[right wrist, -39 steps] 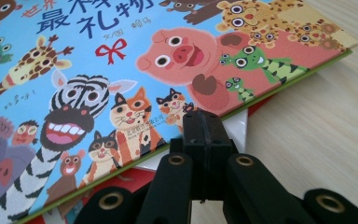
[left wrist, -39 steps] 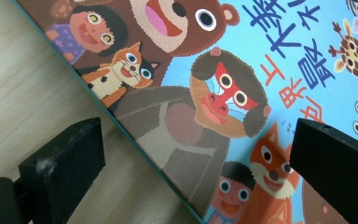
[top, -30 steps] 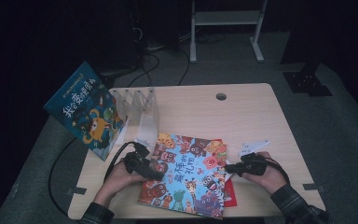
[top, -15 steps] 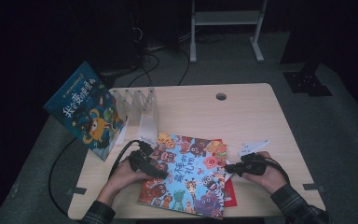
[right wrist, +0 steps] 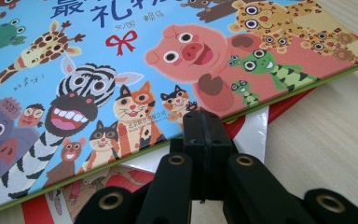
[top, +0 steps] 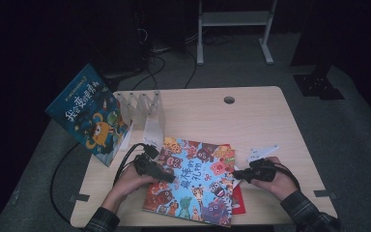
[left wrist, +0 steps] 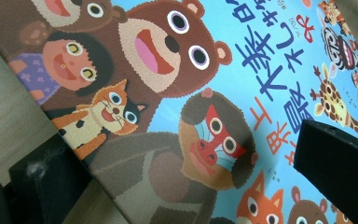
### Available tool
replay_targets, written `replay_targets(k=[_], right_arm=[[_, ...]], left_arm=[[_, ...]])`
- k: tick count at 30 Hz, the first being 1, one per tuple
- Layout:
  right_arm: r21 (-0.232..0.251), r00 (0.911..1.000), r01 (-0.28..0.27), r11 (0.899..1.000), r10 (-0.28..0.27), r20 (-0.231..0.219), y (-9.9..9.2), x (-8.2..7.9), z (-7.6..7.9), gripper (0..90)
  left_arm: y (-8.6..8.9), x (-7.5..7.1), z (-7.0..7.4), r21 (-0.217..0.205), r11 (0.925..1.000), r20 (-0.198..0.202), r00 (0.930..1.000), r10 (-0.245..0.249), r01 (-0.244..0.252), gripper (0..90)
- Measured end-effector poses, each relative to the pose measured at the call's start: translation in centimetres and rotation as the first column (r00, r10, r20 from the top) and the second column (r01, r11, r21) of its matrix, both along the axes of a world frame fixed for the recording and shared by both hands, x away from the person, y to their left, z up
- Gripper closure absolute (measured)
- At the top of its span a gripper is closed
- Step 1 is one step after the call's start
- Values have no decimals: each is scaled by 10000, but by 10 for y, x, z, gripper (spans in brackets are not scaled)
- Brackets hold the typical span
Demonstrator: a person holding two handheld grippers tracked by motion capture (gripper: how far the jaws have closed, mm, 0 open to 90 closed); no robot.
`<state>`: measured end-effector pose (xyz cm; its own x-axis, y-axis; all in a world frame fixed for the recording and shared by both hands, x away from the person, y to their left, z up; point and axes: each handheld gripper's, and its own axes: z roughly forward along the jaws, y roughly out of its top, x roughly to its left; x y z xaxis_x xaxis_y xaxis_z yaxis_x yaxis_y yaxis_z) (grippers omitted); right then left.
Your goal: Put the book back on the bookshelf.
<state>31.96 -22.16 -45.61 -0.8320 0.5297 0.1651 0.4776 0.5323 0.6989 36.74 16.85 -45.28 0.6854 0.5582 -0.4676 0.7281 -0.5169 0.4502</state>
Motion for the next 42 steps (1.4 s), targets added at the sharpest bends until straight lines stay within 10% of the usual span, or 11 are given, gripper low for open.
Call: replay_targets(k=[13, 42], right_arm=[[-92, 9999, 114, 9999, -115, -52, 1, -2, 1, 894], [-260, 9991, -421, 9988, 424, 94, 20, -11, 4, 893]], left_arm=[[0, 3, 31, -860, 9963, 855, 9963, 120, -46, 0], [-18, 15, 111, -483, 9939, 1642, 9823, -897, 988, 57]])
